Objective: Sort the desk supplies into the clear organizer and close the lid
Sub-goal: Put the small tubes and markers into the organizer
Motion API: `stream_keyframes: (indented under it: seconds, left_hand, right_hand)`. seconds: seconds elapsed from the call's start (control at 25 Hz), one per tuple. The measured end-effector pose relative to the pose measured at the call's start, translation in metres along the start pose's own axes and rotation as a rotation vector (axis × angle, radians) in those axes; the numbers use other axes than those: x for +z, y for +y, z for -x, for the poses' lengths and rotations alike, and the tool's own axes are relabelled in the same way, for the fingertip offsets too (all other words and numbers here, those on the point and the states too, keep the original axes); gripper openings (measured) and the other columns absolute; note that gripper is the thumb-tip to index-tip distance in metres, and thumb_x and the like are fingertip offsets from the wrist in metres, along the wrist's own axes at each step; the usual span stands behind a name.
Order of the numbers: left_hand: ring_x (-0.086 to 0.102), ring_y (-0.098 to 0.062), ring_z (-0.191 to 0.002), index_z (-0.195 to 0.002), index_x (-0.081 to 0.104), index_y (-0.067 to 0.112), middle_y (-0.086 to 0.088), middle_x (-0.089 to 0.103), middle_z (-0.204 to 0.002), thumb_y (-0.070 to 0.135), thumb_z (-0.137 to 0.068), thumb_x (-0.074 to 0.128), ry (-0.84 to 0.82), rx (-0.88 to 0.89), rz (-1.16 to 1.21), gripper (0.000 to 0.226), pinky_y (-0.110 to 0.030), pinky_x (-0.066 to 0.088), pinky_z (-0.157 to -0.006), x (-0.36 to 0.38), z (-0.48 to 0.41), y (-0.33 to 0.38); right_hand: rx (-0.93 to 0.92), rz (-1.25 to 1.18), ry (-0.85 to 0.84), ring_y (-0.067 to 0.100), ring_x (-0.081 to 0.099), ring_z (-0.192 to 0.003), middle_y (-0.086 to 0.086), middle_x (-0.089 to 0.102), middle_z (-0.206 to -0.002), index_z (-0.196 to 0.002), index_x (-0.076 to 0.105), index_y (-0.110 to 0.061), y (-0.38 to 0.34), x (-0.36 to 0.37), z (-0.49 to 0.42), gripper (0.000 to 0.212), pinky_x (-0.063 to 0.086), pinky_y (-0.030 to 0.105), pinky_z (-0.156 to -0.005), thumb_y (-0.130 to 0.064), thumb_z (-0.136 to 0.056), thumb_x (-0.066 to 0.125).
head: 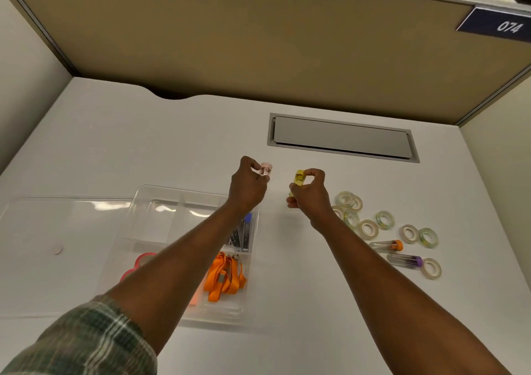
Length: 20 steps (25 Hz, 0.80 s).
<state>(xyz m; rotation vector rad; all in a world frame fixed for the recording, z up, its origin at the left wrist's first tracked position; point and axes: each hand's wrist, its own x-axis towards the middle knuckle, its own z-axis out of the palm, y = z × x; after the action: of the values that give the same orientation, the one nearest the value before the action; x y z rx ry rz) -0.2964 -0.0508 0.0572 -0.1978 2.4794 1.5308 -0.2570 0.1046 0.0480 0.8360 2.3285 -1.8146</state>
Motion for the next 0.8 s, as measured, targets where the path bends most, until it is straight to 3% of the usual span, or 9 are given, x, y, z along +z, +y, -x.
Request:
stream_keyframes:
  seconds: [0.08, 0.16, 0.32, 0.44, 0.6, 0.8]
  left_hand:
    - [0.061, -0.012, -0.069, -0.131, 0.039, 0.024, -0.007, 0.066, -0.094, 0.02, -0.092, 0.066, -0.052, -0.05, 0.122, 0.047, -0.015, 0.044, -0.049, -0.013, 0.008, 0.004]
    - [0.064, -0.017, -0.08, -0.142, 0.032, 0.029, -0.005, 0.064, -0.1, 0.017, -0.094, 0.063, -0.072, -0.07, 0.219, 0.059, -0.021, 0.051, -0.058, -0.03, 0.016, 0.005]
    - [0.066, -0.028, -0.089, -0.133, 0.046, 0.028, -0.013, 0.062, -0.108, 0.024, -0.1, 0.051, -0.092, -0.15, 0.413, 0.033, -0.032, 0.055, -0.067, -0.071, 0.036, 0.0]
    - [0.064, -0.03, -0.087, -0.124, 0.052, 0.024, -0.017, 0.062, -0.108, 0.027, -0.101, 0.046, -0.087, -0.208, 0.508, 0.024, -0.034, 0.053, -0.063, -0.104, 0.051, -0.018]
    - [0.061, -0.026, -0.086, -0.121, 0.056, 0.021, -0.016, 0.064, -0.107, 0.029, -0.099, 0.045, -0.056, -0.299, 0.503, 0.025, -0.037, 0.051, -0.068, -0.137, 0.066, -0.052]
    - [0.062, -0.024, -0.093, -0.133, 0.05, 0.017, -0.014, 0.063, -0.114, 0.059, -0.097, 0.04, -0.084, -0.49, 0.48, 0.055, -0.041, 0.052, -0.079, -0.14, 0.069, -0.07]
  right_hand:
    - [-0.003, -0.079, -0.082, 0.024, 0.074, -0.076, 0.013, 0.066, -0.097, -0.133, 0.034, -0.033, -0.012, 0.008, 0.01, 0.055, 0.063, 0.032, -0.068, -0.009, -0.092, 0.06]
    - [0.008, -0.102, -0.124, 0.026, 0.074, -0.085, 0.014, 0.065, -0.106, -0.138, 0.036, -0.033, -0.025, 0.017, 0.02, 0.057, 0.063, 0.036, -0.075, -0.007, -0.093, 0.059]
    - [0.03, -0.174, -0.207, 0.028, 0.073, -0.089, 0.011, 0.065, -0.108, -0.128, 0.044, -0.033, -0.047, 0.044, 0.045, 0.04, 0.063, 0.037, -0.075, -0.011, -0.097, 0.056]
    - [0.069, -0.217, -0.29, 0.026, 0.073, -0.089, 0.008, 0.065, -0.108, -0.125, 0.048, -0.029, -0.057, 0.069, 0.066, 0.028, 0.062, 0.033, -0.072, -0.017, -0.1, 0.053]
    - [0.126, -0.227, -0.37, 0.025, 0.07, -0.087, 0.009, 0.066, -0.109, -0.121, 0.056, -0.025, -0.057, 0.11, 0.09, 0.027, 0.06, 0.033, -0.068, -0.015, -0.098, 0.048]
    - [0.201, -0.062, -0.416, 0.022, 0.063, -0.096, 0.003, 0.064, -0.11, -0.116, 0.058, -0.029, -0.037, 0.165, 0.108, 0.024, 0.052, 0.035, -0.074, -0.026, -0.097, 0.043]
